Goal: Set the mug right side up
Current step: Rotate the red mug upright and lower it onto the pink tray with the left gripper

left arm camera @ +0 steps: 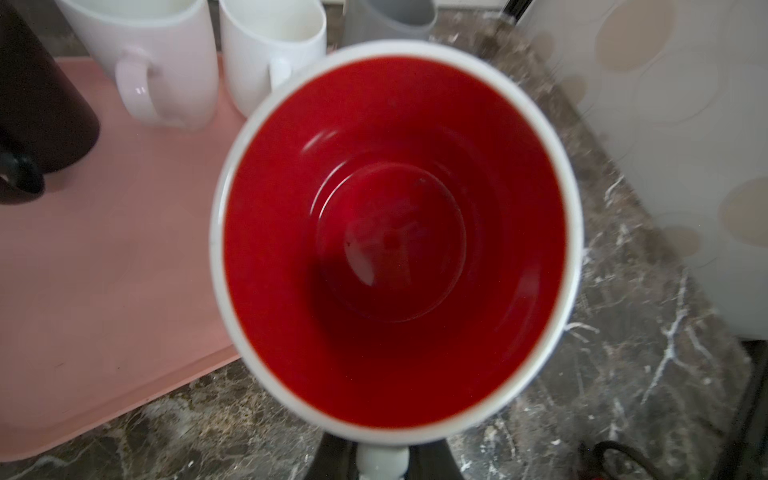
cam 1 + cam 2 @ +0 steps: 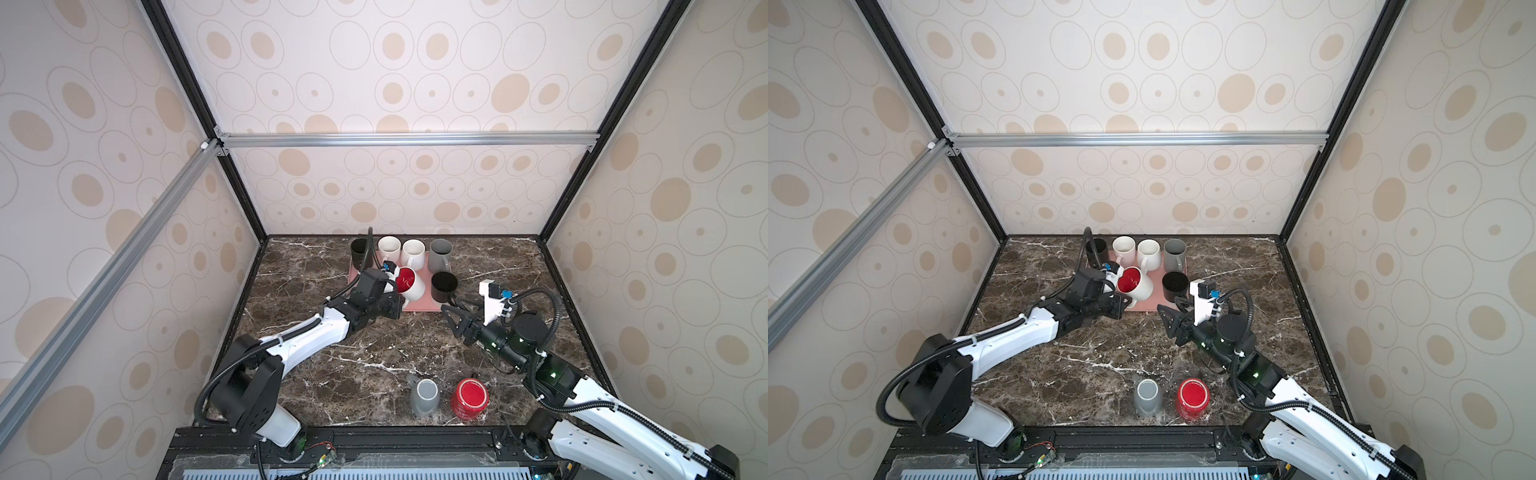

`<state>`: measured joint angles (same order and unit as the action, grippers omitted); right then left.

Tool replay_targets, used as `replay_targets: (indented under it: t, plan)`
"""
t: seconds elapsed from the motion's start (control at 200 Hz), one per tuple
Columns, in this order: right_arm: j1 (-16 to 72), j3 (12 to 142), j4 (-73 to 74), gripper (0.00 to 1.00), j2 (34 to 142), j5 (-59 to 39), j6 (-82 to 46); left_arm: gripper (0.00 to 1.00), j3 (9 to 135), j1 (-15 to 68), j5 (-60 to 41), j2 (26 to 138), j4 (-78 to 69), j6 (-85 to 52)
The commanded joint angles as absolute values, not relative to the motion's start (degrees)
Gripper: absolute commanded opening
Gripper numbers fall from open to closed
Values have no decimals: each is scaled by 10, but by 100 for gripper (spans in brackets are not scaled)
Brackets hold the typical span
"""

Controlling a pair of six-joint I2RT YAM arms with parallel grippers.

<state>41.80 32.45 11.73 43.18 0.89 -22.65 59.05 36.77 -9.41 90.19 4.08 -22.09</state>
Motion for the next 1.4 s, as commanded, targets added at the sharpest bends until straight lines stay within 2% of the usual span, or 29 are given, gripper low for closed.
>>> replay_targets:
  t: [0.0,0.295,0.59,1.105,1.18,1.39]
  plan:
    - [420,319,96,59,410,34,-211,0,661,374,-55,927,38,-175]
    - [419,309,56,59,362,60,-200,0,783,389,15,1057,109,-121]
    - [420,306,27,59,324,78,-192,0,868,389,23,1137,183,-85]
    - [420,308,6,60,327,91,-195,0,939,395,20,1189,242,-62]
    - [420,310,2,60,330,91,-196,5,937,396,22,1190,244,-62]
    - [419,311,0,64,339,90,-201,32,922,397,29,1176,238,-65]
